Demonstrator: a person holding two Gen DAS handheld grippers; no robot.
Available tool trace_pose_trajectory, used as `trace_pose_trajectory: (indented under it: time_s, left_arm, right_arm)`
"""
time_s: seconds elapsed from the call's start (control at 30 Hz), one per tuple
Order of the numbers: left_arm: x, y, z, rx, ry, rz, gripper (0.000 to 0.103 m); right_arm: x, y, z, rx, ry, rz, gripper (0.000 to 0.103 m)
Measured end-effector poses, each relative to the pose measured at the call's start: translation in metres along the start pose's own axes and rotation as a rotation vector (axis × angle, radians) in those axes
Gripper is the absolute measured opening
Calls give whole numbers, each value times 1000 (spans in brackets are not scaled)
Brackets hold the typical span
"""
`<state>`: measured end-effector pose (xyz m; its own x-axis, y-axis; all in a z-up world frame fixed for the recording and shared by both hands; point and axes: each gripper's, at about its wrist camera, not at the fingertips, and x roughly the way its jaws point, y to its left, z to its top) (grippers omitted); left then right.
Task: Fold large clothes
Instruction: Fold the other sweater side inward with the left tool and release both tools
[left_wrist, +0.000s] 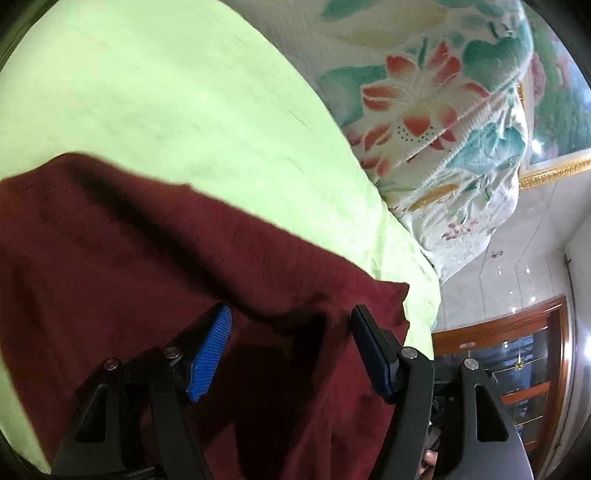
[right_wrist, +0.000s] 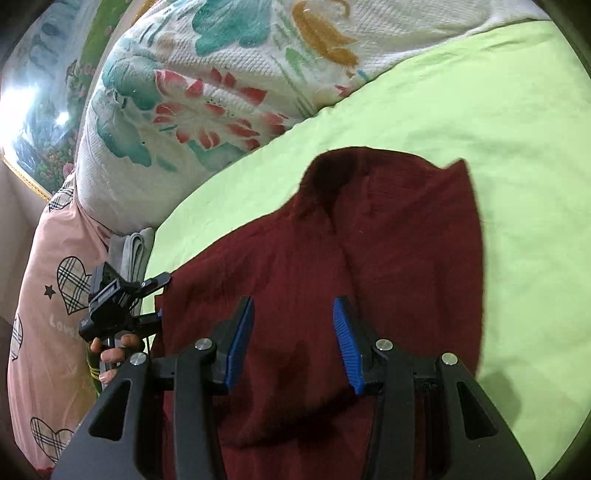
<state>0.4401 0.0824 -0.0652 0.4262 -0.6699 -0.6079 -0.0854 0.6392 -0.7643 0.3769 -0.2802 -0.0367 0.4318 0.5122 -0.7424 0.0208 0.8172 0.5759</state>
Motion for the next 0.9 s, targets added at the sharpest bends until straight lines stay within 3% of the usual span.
trace_pose_trajectory:
  time_s: [0.2,0.27,0.33,0.37,0.4,0.5,0.6,0.73,0.83,0.9]
  left_arm:
    - [17,-13,8,67,13,27,64]
    - [20,-14,11,86,-5,34,47]
    - [25,-17,12,128,-1,49,16]
    - [26,-18,13,151,-1,57,13]
    - [27,-21,14,180,-12,78,6]
    - [17,-30,24,250,-106,127,6]
    - [13,-29,47,229,-190,145,6]
    - [37,-27,55,259,-157,267,6]
    - [28,-35,47,293,-166,270,10]
    - [12,-39,32,320,-166,276,18]
  right_arm:
    - [37,0,46,-19,-14,17,46]
    - [55,-6,61,-5,0,11,46]
    - [74,-10,71,6,40,20,45]
    - [82,-10,72,5,66,31,37]
    - [90,-8,73,-4,92,32,9]
    - [91,-2,76,-36,51,51,6]
    - [89,-13,87,50,-43,78,6]
    - [108,-23,92,114,-15,38,14]
    - [93,-23,87,134,-25,67,22]
    - [68,-18,78,102,-60,54,35]
